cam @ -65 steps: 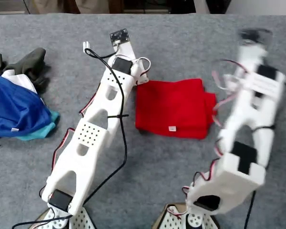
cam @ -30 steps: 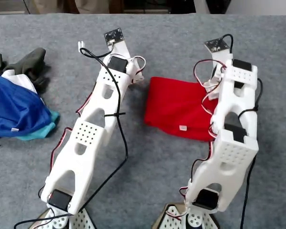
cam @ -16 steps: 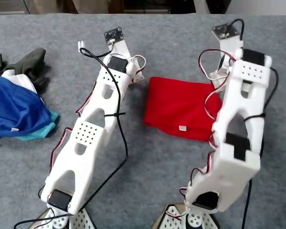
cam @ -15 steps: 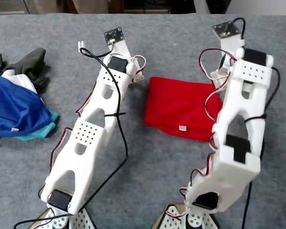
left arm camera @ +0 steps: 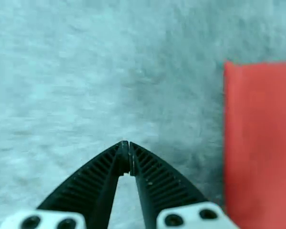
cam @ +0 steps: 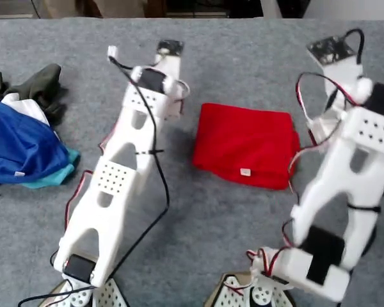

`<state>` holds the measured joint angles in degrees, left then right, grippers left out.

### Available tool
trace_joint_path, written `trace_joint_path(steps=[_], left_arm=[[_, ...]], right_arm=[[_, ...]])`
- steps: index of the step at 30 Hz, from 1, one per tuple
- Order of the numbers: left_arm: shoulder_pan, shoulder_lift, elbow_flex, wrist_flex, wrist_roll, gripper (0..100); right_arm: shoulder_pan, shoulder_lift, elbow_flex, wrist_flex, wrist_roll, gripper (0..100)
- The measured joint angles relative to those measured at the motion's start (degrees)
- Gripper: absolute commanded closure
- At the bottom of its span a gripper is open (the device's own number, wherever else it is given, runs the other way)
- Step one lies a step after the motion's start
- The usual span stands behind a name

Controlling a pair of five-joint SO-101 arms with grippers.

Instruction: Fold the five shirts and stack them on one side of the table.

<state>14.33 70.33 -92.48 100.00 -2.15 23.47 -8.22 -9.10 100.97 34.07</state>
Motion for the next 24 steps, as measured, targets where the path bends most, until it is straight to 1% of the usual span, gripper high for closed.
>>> trace_joint_path(steps=[2, 5, 8, 12, 14, 18, 20, 22, 24], left_arm=[[-2.37, -2.90, 2.11, 0.18, -0.88, 98], [-5.80, -8.09, 8.70, 0.18, -1.76, 98], [-8.26, -14.42, 18.11, 0.18, -3.34, 98], [-8.97, -24.62, 32.44, 0.18, -5.19, 98], [-8.88, -30.68, 40.09, 0.18, -5.45, 98], [-8.88, -42.99, 54.15, 0.18, -8.53, 98], [-8.97, -48.26, 60.40, -0.09, -9.58, 98], [-9.67, -52.84, 65.85, -1.14, -10.73, 98], [-10.90, -56.70, 70.95, -2.73, -11.52, 98]], right_arm=[[1.85, -3.78, 4.66, 0.09, 0.18, 99.0], [3.60, -10.90, 12.13, 0.09, -0.88, 99.0], [3.87, -18.02, 20.31, 0.09, -6.86, 99.0], [2.29, -24.97, 30.68, 0.09, -16.70, 98.3], [-0.44, -25.76, 35.25, 0.09, -21.36, 93.9], [-7.65, -24.09, 38.68, -0.26, -33.41, 78.3], [-10.02, -22.51, 38.86, -2.29, -40.09, 71.7], [-10.64, -21.10, 39.03, -5.89, -45.45, 67.3], [-11.34, -19.60, 39.38, -9.41, -49.05, 65.8]])
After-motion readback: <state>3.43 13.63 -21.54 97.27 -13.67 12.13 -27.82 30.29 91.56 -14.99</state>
